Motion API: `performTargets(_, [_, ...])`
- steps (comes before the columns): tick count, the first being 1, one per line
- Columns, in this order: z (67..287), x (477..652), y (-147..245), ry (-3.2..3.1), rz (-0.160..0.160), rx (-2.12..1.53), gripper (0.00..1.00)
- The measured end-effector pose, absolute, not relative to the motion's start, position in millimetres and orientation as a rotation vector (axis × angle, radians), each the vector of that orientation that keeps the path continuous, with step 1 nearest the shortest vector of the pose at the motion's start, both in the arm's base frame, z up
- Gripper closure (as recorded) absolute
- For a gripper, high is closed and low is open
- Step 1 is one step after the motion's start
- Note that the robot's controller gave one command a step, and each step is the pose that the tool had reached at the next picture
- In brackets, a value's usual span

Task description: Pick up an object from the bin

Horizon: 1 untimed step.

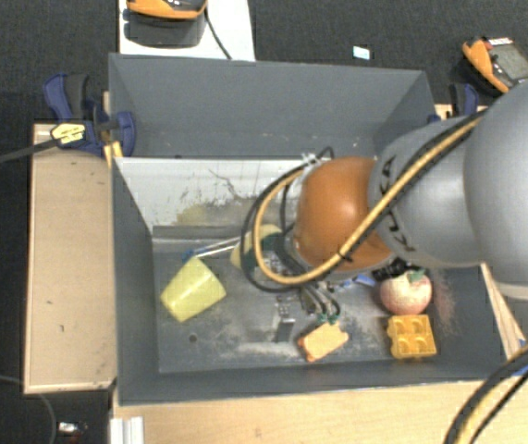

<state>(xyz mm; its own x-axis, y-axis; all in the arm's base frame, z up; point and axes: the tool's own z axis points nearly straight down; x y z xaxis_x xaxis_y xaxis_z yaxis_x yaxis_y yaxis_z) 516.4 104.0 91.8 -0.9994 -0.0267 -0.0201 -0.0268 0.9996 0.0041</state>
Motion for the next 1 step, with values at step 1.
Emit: performTargets(1, [77.4,517.3,113.5,3.111,0.010,0.292,0.00])
